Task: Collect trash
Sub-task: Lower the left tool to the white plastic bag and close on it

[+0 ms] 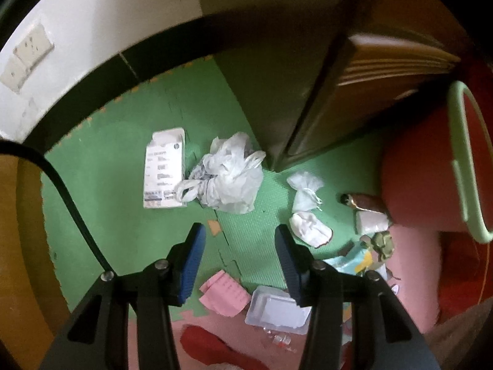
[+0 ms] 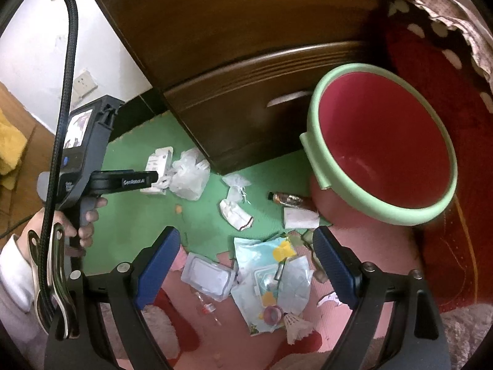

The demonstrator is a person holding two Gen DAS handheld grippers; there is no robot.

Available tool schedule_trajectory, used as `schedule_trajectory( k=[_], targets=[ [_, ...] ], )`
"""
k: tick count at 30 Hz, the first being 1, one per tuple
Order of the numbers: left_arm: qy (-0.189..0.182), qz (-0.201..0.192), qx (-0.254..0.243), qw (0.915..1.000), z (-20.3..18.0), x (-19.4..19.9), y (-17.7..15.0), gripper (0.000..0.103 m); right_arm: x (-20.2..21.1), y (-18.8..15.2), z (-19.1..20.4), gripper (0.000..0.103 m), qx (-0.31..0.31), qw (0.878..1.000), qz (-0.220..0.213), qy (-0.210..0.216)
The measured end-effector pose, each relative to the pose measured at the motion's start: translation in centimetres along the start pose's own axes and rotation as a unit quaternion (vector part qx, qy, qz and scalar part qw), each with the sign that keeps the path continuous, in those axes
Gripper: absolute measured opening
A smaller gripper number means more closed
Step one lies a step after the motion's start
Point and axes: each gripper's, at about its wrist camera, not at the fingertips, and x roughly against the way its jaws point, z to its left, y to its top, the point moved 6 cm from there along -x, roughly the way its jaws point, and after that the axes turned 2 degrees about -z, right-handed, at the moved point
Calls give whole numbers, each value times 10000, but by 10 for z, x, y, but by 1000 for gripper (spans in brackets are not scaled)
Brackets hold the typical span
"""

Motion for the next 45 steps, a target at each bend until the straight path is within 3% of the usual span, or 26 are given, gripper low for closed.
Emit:
schedule_trajectory(
  k=[6,12,19,26,37,45],
  targets=[
    [-265,196,612,9976,12,-32,8,50,-29,-7,12,90,76,9994,330,49],
    [-165,338,1086,9934,27,-66,22,53,-49,-13,22,90,230,9982,550,40],
    [-167,512,1970,9789,53,-107,34,55,-78,-9,29,90,420,9957,827,-74],
    [-415,635,2683,9603,67,-135,41,56,-118,-3,31,90,364,9940,1021,-119],
    [-552,864,2953,9499,63,-169,39,56,-156,-6,26,85,582,9926,1016,-328],
    [-185,880,2633,9605,49,-184,44,57,-167,-15,17,85,507,9911,1204,-261]
  ],
)
